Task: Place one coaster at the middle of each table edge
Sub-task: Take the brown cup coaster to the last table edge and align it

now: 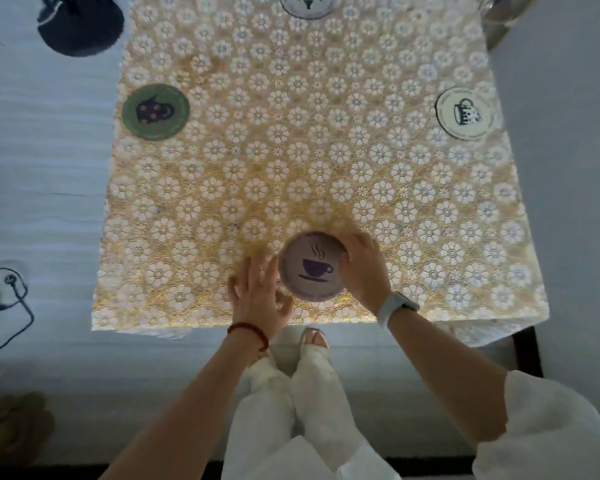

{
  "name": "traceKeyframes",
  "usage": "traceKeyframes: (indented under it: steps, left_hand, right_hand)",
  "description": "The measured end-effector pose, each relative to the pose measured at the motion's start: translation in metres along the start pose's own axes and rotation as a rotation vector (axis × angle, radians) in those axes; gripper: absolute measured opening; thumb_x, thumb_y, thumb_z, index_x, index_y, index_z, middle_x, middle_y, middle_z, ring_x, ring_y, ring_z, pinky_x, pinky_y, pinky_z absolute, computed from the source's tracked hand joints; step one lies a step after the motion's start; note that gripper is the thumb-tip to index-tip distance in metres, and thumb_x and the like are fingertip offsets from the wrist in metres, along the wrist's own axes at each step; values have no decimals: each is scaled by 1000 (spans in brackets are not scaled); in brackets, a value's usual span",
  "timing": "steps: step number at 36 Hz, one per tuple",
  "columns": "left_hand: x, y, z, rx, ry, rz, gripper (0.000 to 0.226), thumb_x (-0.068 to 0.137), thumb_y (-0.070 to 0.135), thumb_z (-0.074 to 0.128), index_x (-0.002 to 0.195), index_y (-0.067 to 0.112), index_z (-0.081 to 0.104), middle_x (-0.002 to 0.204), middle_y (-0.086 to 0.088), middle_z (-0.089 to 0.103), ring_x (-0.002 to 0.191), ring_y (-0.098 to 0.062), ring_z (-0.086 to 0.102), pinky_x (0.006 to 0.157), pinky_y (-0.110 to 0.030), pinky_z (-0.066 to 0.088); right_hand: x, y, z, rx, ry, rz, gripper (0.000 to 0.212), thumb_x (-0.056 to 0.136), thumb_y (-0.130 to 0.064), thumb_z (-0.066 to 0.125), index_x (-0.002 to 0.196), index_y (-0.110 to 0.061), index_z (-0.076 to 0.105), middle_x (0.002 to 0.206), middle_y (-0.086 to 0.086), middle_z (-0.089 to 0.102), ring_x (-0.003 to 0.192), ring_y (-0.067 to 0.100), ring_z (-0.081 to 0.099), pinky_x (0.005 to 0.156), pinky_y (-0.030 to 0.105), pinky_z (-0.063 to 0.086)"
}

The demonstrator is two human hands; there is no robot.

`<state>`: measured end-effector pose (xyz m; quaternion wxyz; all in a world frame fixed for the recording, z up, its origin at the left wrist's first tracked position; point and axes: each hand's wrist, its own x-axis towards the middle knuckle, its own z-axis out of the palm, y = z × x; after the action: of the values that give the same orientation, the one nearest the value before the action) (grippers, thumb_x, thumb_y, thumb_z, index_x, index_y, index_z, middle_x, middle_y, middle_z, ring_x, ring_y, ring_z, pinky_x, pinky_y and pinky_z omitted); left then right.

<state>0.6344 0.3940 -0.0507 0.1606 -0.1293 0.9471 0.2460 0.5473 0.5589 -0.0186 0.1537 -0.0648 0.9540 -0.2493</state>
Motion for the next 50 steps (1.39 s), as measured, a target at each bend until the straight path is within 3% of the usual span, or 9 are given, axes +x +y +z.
traceKeyframes:
  steps: [5,13,21,29,50]
  left_hand:
    - [8,1,6,4,7,-54,84,72,40,63,141,27,17,154,-9,6,141,-27,-3,111,-57,6]
    - [7,6,15,76,39,-53,90,67,57,63,140,28,21,154,-13,2,141,-32,-3,111,-61,7]
    - [-1,17,25,43,91,-63,89,65,56,65,138,23,25,153,-15,9,141,-34,4,110,-60,5]
    - [-4,16,29,25,121,-42,90,62,58,67,136,20,31,152,-17,14,140,-35,9,109,-62,7]
    - [-9,17,33,5,131,-35,81,67,52,66,134,18,35,152,-13,17,141,-31,7,112,-59,6]
  right_hand:
    - [-17,8,9,-51,-41,54,41,86,-16,43,127,-11,41,125,18,45,107,35,40,89,44,40]
    - [-11,8,4,93,-144,132,35,88,-14,42,123,-6,40,119,21,41,106,37,38,97,46,38]
    - [-8,11,-1,114,-169,114,36,85,-6,44,121,-4,43,118,21,40,108,37,39,99,40,35]
    - [-15,11,-3,144,-163,117,39,86,-6,42,126,-8,41,117,22,40,109,38,39,99,46,38]
    - [-15,11,-6,149,-174,150,36,85,-3,40,120,-2,46,119,20,39,111,37,37,101,42,37]
